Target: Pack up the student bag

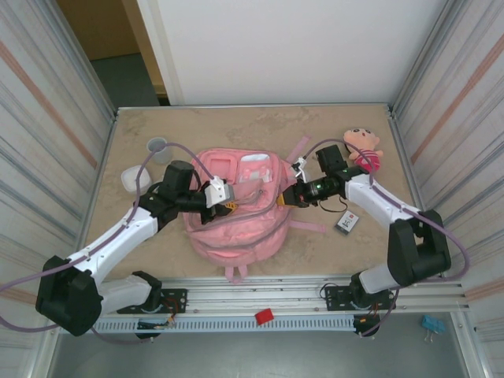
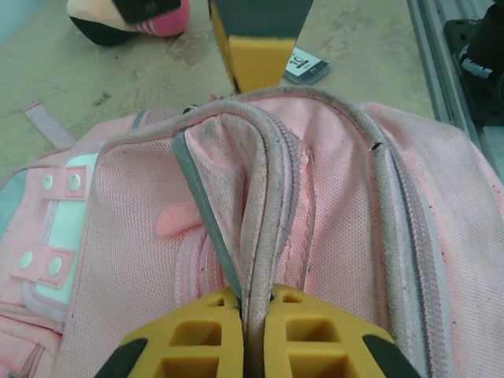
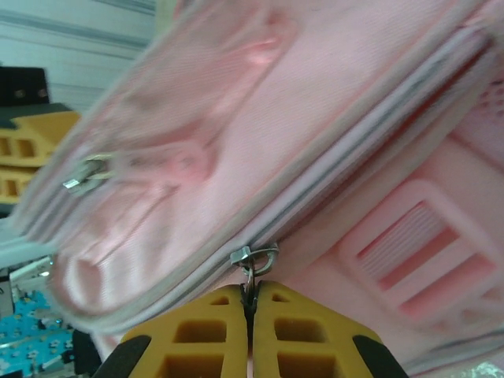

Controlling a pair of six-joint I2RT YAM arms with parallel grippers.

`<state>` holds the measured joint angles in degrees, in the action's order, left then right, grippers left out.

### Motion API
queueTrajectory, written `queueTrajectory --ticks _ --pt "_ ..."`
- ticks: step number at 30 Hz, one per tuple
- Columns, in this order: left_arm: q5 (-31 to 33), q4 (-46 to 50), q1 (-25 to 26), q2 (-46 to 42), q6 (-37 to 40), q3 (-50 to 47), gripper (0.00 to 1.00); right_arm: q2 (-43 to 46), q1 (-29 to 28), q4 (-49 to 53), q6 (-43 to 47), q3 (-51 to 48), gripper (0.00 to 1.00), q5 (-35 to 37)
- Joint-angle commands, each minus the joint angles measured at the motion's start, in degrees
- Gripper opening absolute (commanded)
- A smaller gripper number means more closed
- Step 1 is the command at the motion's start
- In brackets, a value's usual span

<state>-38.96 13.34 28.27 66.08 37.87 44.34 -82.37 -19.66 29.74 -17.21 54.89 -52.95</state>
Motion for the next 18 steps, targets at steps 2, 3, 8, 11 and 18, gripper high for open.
queueTrajectory --ticks 2,3,8,11,18 --pt "9.41 -4.75 1.48 0.13 -0.16 2.14 0.03 6.55 -2.29 0.0 -3.56 -0.18 0.0 -0.89" --pt "10.76 -5.05 2.15 0.77 -0.07 2.11 0.03 7.11 -2.76 0.31 -4.06 -0.29 0.0 -0.69" --pt "15.08 -8.19 4.19 3.71 -2.04 2.71 0.03 8.15 -5.18 -0.46 -7.51 -1.53 0.0 0.25" --pt "18.19 -10.7 5.62 5.31 -3.42 3.14 0.03 8.54 -8.27 -1.68 -9.86 -1.77 0.0 0.94" --pt "20.68 -15.12 7.65 9.04 -7.21 4.38 0.02 8.58 -16.34 -6.95 -16.67 -1.97 0.0 4.52"
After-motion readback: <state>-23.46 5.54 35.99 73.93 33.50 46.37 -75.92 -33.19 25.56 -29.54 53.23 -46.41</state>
